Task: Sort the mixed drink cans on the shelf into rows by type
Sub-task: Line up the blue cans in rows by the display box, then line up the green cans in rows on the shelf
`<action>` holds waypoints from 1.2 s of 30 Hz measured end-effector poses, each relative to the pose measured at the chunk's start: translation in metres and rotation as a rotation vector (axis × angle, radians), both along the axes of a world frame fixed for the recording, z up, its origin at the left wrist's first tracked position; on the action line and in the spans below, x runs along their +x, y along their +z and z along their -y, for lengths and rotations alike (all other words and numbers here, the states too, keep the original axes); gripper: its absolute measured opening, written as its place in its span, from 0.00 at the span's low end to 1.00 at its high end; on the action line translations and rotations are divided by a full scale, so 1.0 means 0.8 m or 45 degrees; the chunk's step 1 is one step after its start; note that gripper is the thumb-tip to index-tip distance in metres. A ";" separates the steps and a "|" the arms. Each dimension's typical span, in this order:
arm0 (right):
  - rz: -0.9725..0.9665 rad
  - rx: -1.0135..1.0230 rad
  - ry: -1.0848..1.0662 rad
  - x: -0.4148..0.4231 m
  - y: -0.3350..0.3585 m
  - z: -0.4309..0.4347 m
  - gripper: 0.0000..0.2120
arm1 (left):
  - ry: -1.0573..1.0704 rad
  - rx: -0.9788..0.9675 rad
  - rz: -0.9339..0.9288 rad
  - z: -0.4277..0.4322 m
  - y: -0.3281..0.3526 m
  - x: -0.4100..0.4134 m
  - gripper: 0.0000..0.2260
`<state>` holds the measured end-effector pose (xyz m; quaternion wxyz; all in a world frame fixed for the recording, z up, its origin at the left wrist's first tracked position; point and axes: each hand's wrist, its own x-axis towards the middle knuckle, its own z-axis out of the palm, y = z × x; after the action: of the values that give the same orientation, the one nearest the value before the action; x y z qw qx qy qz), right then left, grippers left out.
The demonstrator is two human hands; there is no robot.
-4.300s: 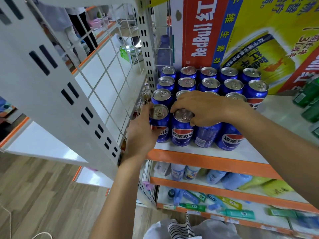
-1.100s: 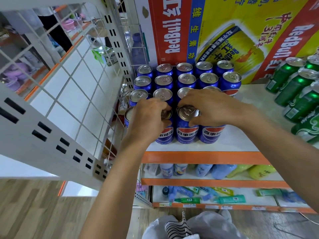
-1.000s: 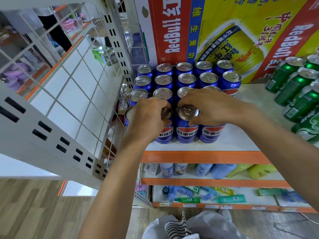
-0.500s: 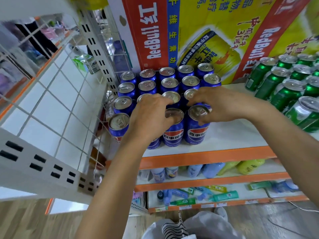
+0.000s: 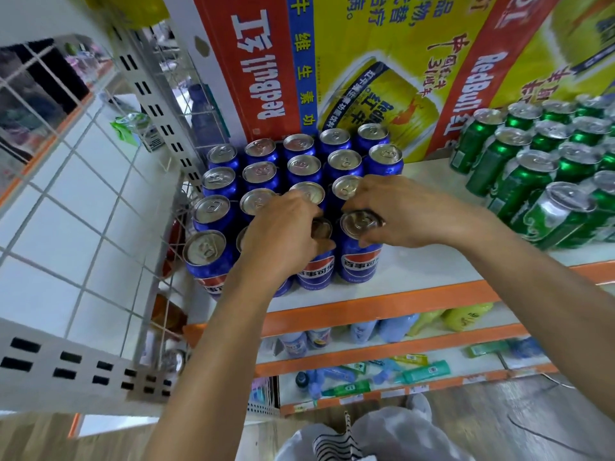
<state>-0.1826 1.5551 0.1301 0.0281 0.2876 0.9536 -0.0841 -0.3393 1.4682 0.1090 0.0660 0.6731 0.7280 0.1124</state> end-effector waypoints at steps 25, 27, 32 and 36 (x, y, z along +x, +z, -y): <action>-0.230 0.095 -0.258 0.259 0.003 -0.171 0.17 | 0.066 0.133 -0.003 -0.189 -0.001 0.204 0.18; -0.262 0.106 -0.283 0.278 0.004 -0.189 0.17 | 0.044 0.131 0.067 -0.210 -0.004 0.226 0.19; -0.186 0.115 -0.303 0.305 -0.007 -0.232 0.19 | 0.086 0.085 0.119 -0.248 -0.014 0.270 0.20; -0.123 0.085 -0.239 0.318 -0.031 -0.251 0.20 | 0.114 0.094 0.145 -0.258 -0.020 0.282 0.19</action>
<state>0.0720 1.7561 0.1050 -0.0356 0.3720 0.9250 -0.0683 -0.1136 1.6746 0.0927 0.0776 0.6344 0.7477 0.1800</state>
